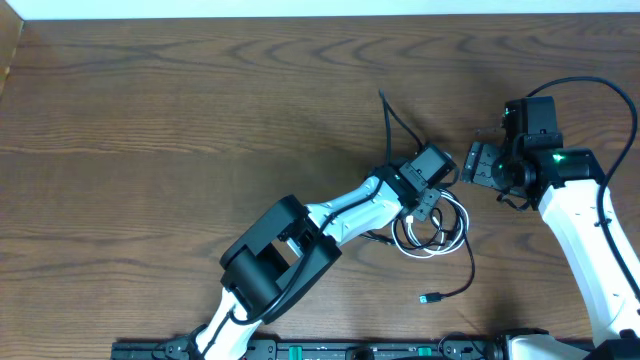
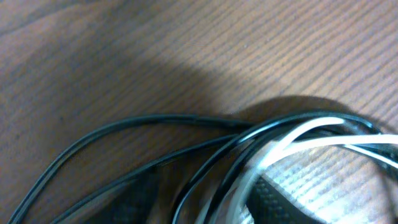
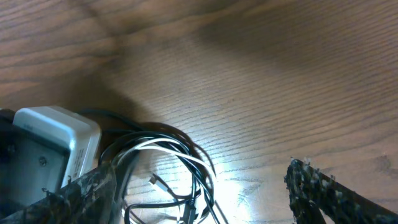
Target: Untangle cables
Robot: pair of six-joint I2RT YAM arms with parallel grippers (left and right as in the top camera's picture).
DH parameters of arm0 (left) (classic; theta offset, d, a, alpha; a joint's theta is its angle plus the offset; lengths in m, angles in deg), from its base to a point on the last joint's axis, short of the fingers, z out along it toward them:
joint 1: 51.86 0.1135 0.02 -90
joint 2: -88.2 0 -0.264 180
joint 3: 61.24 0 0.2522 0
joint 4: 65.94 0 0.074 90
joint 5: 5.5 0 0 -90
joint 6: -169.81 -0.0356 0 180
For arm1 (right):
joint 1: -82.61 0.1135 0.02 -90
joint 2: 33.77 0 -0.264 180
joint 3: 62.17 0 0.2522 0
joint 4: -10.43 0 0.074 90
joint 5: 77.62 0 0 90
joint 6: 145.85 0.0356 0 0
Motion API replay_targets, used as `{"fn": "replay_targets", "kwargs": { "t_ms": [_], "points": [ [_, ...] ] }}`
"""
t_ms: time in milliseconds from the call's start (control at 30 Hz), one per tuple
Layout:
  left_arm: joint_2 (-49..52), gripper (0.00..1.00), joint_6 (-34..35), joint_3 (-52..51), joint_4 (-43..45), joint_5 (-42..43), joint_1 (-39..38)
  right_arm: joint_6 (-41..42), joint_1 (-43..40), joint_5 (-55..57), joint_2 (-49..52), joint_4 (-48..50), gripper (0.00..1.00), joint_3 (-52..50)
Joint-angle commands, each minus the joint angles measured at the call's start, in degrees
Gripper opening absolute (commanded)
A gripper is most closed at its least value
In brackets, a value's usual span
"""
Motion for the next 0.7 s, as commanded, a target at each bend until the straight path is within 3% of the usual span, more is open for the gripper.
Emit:
{"fn": "replay_targets", "kwargs": {
  "t_ms": [0,33,67,367,667],
  "points": [
    [6.32,0.23,-0.02,-2.99,-2.14,-0.74,-0.15,0.70,-0.07,0.68,-0.09,-0.04,0.84,0.09],
    [6.21,0.11,-0.04,-2.99,-2.19,-0.74,0.02,0.70,-0.07,0.68,-0.09,-0.04,0.84,0.09],
    [5.99,0.08,-0.02,-2.97,-2.49,-0.74,0.13,0.70,-0.07,0.68,-0.09,-0.04,0.84,0.09],
    [-3.06,0.08,-0.02,0.92,-16.00,-0.39,4.90,-0.39,-0.07,-2.16,-0.09,0.79,0.83,0.09],
    [-20.33,0.07,-0.74,1.29,-24.22,12.22,12.17,-9.66,0.33,-27.58,-0.09,10.03,0.82,0.09]
  ]
}}
